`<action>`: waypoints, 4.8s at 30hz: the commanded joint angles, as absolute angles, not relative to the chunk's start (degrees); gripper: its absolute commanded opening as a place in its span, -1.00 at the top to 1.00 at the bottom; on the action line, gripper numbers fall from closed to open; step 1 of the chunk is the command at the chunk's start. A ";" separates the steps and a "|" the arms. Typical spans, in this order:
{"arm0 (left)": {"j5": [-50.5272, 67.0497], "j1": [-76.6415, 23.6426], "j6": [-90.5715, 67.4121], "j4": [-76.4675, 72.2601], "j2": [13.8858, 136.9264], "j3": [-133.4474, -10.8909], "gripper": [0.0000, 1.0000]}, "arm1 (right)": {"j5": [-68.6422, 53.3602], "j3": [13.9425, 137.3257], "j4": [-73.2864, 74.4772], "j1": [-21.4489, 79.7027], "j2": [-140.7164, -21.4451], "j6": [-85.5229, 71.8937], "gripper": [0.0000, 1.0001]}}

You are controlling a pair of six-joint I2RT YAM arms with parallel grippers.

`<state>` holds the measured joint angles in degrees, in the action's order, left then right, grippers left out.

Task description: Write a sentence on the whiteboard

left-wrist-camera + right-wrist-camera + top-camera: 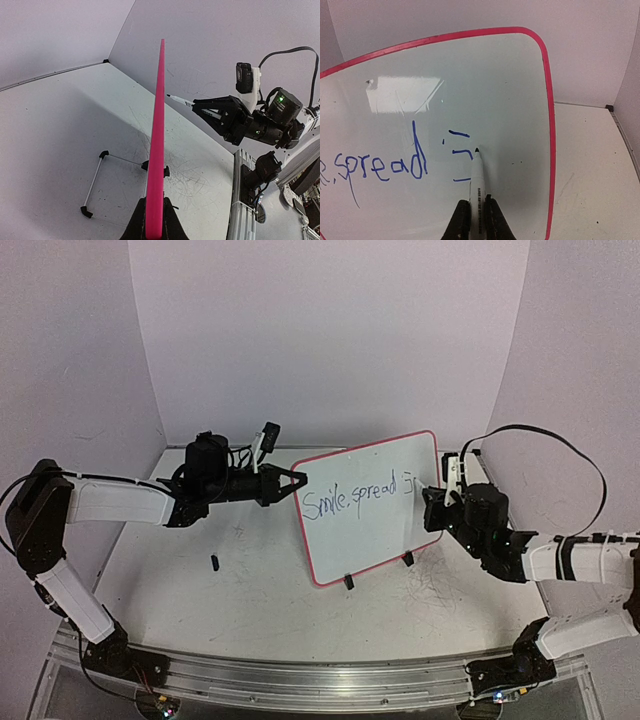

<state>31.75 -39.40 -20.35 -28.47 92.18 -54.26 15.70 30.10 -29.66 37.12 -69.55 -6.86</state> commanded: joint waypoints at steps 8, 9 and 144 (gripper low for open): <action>32.91 -40.21 -15.91 -23.11 91.99 -54.03 1.00 | 16.02 32.81 -33.83 36.32 -72.25 -6.15 1.00; 32.90 -40.18 -15.91 -23.11 91.97 -53.99 1.00 | 15.91 32.79 -33.92 36.32 -72.55 -6.36 1.00; 32.72 -40.34 -15.46 -22.94 91.04 -53.94 1.00 | 15.45 29.07 -30.41 32.79 -69.87 -10.86 1.00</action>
